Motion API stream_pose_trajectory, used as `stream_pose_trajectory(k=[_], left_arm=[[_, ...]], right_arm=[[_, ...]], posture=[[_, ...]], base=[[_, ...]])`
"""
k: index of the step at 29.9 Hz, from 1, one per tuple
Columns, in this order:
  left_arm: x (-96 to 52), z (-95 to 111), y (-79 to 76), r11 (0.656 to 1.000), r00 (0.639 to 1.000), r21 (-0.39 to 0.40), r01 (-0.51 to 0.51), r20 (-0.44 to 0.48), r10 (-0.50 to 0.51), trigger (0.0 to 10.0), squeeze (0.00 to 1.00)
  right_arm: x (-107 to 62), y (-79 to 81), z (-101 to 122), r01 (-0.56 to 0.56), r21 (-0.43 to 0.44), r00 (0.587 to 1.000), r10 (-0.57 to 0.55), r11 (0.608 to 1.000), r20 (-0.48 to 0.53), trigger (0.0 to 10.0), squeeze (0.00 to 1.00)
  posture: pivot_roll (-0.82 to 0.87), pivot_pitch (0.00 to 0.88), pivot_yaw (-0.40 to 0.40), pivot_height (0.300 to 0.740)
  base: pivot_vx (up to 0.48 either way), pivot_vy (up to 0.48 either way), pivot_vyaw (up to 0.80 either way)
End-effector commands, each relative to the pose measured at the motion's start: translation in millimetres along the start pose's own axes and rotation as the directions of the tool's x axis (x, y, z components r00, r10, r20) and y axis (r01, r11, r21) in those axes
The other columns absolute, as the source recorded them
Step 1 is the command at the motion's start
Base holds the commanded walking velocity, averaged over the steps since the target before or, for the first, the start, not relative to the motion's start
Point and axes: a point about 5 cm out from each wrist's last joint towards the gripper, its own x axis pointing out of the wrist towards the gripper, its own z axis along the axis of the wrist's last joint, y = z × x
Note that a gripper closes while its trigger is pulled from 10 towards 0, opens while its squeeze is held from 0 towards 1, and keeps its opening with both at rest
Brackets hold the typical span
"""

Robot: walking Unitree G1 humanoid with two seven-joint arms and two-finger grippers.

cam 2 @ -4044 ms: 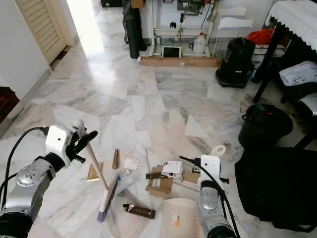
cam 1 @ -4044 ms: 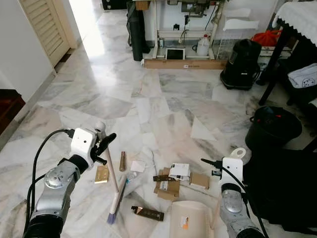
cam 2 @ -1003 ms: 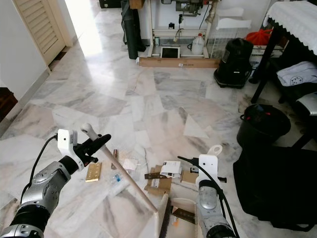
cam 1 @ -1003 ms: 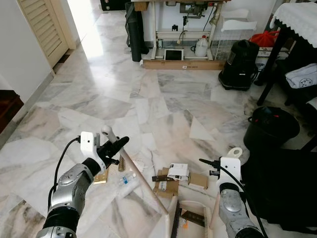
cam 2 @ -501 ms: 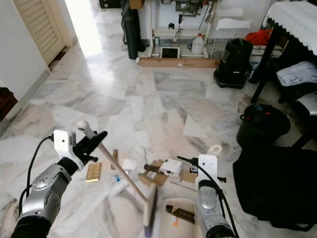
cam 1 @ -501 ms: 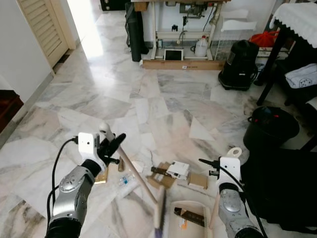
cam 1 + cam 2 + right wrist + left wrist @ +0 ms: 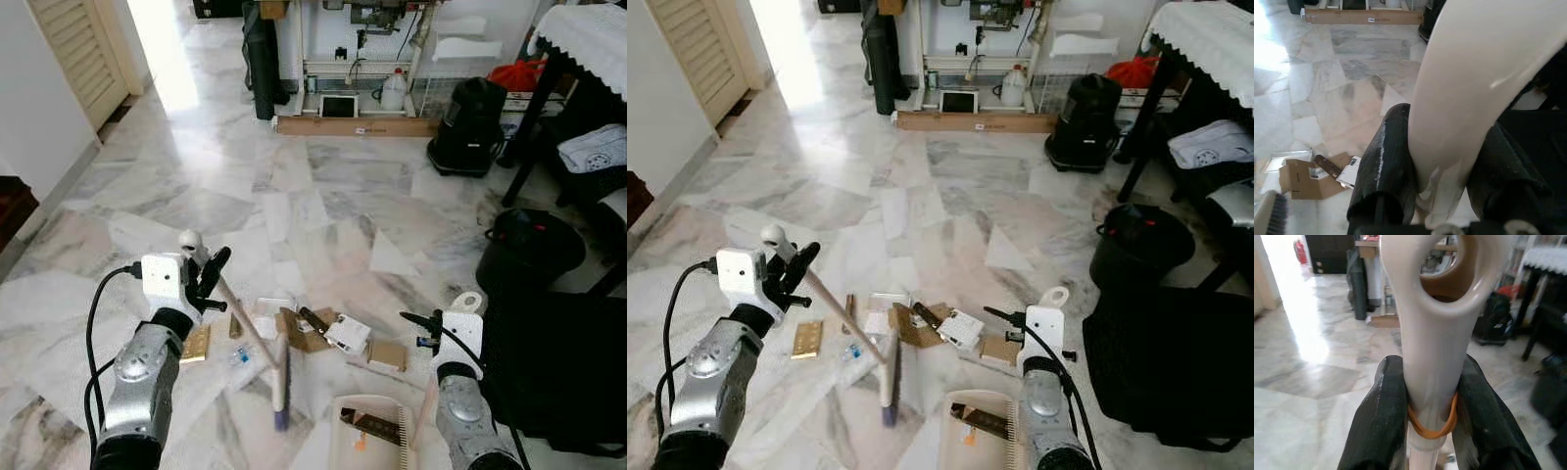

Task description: Sweep floor

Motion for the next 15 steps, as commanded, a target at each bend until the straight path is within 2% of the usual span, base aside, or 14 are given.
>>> stream_pose_trajectory(k=[1,9,15], left_arm=[[-1.4,3,3.1,0.996,1.0,0.083,-0.02,0.023,0.018,10.0,0.0],[-8.6,-5,1.3,0.994,0.999,0.098,-0.054,0.012,0.053,10.0,0.0],[-7.7,-5,-3.1,0.994,0.999,0.104,-0.04,0.023,0.038,10.0,0.0]], right_arm=[[-8.6,2.5,-16,-0.019,0.03,0.997,0.021,0.999,-0.077,10.0,0.0],[-8.3,2.7,-8,-0.045,0.102,0.999,0.046,0.994,-0.014,10.0,0.0],[-7.0,-2.1,-3,-0.046,0.106,0.999,0.044,0.993,0.02,10.0,0.0]], posture=[[0.05,0.047,0.035,0.74],[0.05,0.026,0.035,0.74],[0.04,0.008,0.037,0.74]], base=[[0.0,0.0,0.0],[0.0,0.0,0.0],[0.0,0.0,0.0]])
